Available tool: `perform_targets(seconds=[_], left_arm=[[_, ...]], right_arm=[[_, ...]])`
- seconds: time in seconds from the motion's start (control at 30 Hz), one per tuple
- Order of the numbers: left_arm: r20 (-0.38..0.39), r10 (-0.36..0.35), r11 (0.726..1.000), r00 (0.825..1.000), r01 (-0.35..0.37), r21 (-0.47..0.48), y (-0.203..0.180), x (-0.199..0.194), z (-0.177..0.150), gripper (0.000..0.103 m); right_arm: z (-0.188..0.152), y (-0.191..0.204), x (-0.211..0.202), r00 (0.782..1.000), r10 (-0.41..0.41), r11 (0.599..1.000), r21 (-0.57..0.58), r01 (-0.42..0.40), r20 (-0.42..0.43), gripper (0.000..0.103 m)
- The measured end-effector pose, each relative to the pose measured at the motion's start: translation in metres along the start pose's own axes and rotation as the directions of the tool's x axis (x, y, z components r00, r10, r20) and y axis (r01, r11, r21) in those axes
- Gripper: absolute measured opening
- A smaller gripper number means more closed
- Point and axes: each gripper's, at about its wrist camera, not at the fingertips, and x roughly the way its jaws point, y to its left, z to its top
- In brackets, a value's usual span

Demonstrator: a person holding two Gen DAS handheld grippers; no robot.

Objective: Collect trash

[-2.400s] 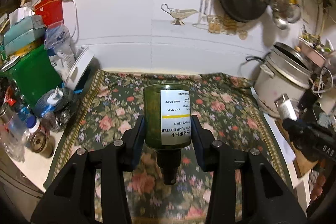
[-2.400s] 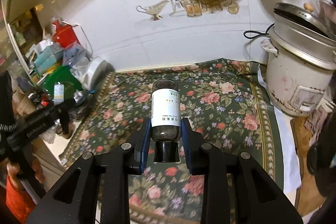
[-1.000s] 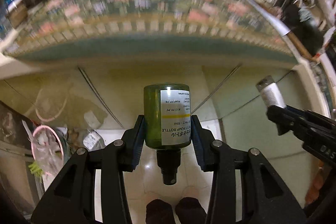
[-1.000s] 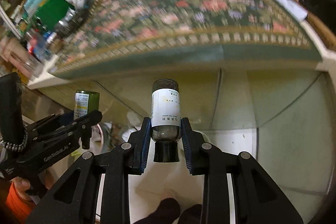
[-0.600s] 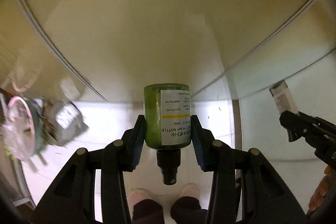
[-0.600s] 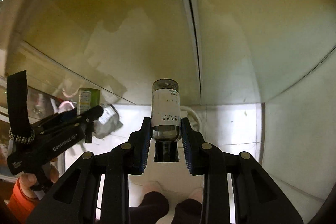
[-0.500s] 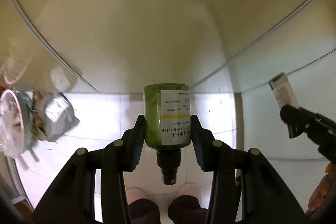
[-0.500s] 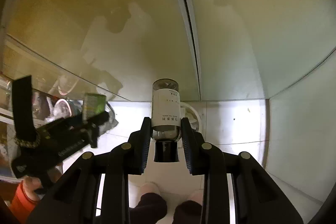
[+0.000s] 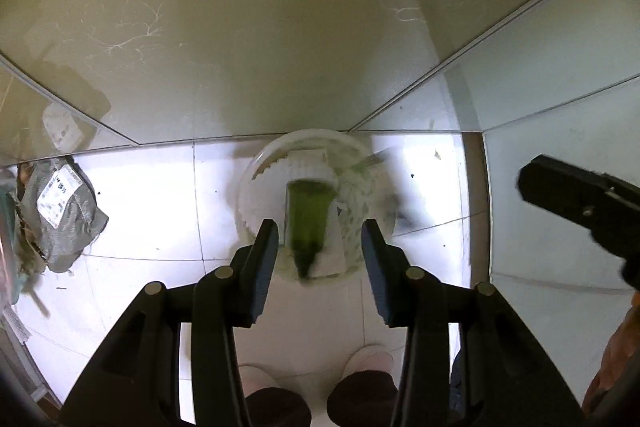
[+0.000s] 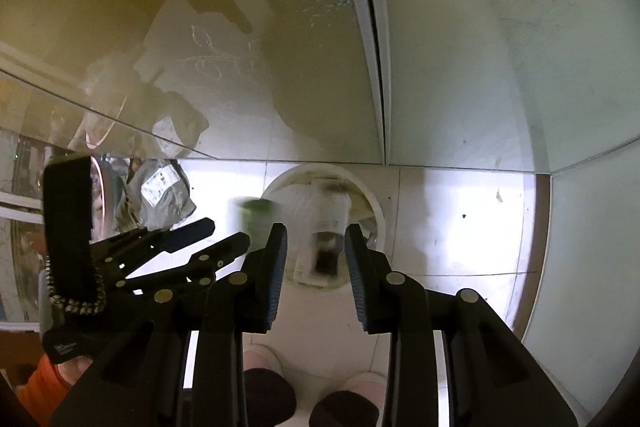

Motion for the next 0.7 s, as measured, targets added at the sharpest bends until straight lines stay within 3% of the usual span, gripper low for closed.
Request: perform_targets(seconds=[0.17, 0.33, 0.43, 0.57, 0.67, 0.7], left_arm=[[0.009, 0.026, 0.999, 1.000, -0.026, 0.021, -0.009, -0.029, 0.000, 0.044], [0.071, 0.069, 0.997, 0.995, -0.072, 0.039, -0.023, -0.109, -0.001, 0.044], [0.126, 0.083, 0.995, 0.989, -0.088, 0.038, -0.039, -0.181, 0.000, 0.044], [0.232, 0.100, 0.994, 0.968, -0.107, 0.020, -0.065, -0.293, -0.003, 0.044], [0.331, 0.109, 0.993, 0.937, -0.118, 0.008, -0.089, -0.382, -0.011, 0.044], [0.377, 0.108, 0.993, 0.920, -0.117, 0.002, -0.099, -0.421, -0.016, 0.044]], right_arm=[[0.004, 0.007, -0.032, 0.999, -0.006, 1.000, 0.001, 0.006, 0.037, 0.039], [0.009, 0.028, -0.106, 0.996, -0.006, 1.000, -0.014, 0.007, 0.094, 0.039], [0.012, 0.042, -0.159, 0.991, 0.005, 1.000, -0.028, -0.001, 0.131, 0.039], [0.012, 0.069, -0.258, 0.980, 0.025, 0.998, -0.065, -0.012, 0.199, 0.039], [0.008, 0.090, -0.335, 0.961, 0.050, 0.994, -0.107, -0.022, 0.270, 0.039], [0.006, 0.099, -0.363, 0.952, 0.055, 0.992, -0.126, -0.017, 0.301, 0.039]])
